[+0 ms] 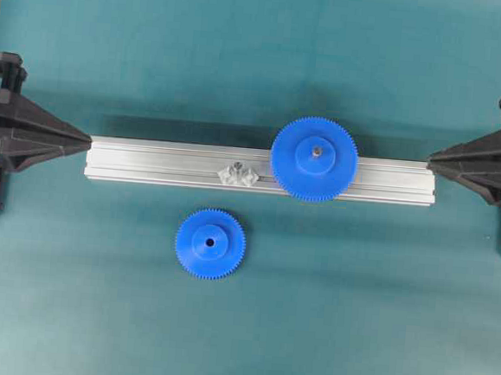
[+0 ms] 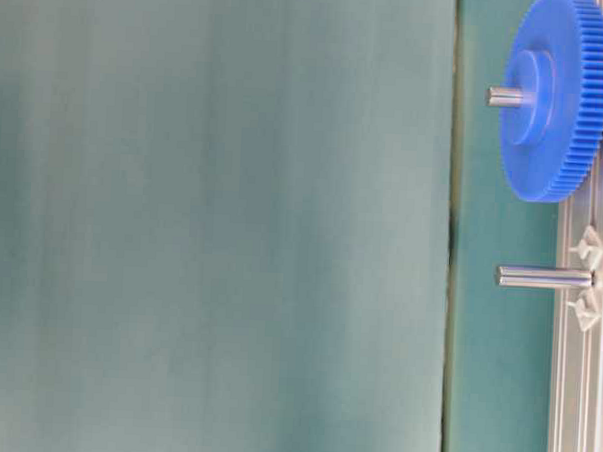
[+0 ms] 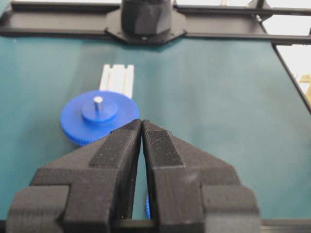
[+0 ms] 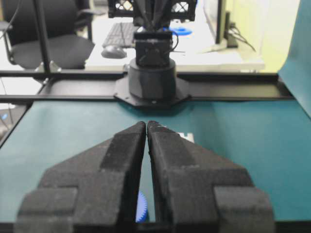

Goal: Find the location of the shaft and insert the small gear.
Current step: 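Move the left gripper toward the small blue gear on the table, then grasp the small blue gear by its hub with the left gripper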

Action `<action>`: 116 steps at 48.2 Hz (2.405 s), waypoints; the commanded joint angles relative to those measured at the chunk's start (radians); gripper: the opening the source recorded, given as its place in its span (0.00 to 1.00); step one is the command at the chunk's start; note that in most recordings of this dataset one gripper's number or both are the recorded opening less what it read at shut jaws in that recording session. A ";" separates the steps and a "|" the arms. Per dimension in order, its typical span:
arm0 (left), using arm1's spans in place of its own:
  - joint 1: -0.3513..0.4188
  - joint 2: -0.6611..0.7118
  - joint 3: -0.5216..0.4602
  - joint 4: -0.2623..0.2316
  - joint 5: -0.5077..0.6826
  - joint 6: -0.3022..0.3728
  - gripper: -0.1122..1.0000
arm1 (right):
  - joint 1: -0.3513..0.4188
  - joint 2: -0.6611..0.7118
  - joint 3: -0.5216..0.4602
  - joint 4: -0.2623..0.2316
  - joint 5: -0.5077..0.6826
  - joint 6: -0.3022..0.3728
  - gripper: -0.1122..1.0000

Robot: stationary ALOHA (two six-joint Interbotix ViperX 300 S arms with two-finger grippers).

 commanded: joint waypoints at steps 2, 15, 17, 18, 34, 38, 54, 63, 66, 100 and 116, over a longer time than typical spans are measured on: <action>-0.025 0.025 -0.017 0.011 0.020 -0.044 0.20 | -0.005 0.020 -0.015 0.005 0.018 -0.005 0.25; -0.057 0.097 -0.078 0.011 0.126 -0.089 0.10 | -0.005 0.026 -0.052 0.031 0.318 0.032 0.18; -0.060 0.115 -0.097 0.011 0.155 -0.092 0.10 | -0.005 0.026 -0.057 0.031 0.345 0.034 0.18; -0.060 0.123 -0.104 0.011 0.170 -0.091 0.10 | -0.005 0.026 -0.058 0.031 0.357 0.034 0.18; -0.084 0.282 -0.212 0.011 0.379 -0.084 0.11 | -0.009 0.054 -0.077 0.032 0.522 0.034 0.18; -0.095 0.333 -0.244 0.012 0.400 -0.081 0.11 | -0.015 0.063 -0.075 0.032 0.538 0.035 0.18; -0.103 0.522 -0.350 0.011 0.483 -0.092 0.67 | -0.028 0.077 -0.074 0.031 0.549 0.034 0.18; -0.103 0.661 -0.428 0.011 0.489 -0.123 0.94 | -0.026 0.077 -0.072 0.031 0.577 0.034 0.18; -0.103 0.709 -0.445 0.011 0.489 -0.127 0.93 | -0.026 0.075 -0.072 0.031 0.588 0.034 0.18; -0.146 1.060 -0.660 0.012 0.580 -0.120 0.93 | -0.026 0.048 -0.044 0.031 0.607 0.035 0.18; -0.140 1.085 -0.675 0.015 0.615 -0.101 0.93 | -0.028 0.018 -0.035 0.032 0.607 0.035 0.18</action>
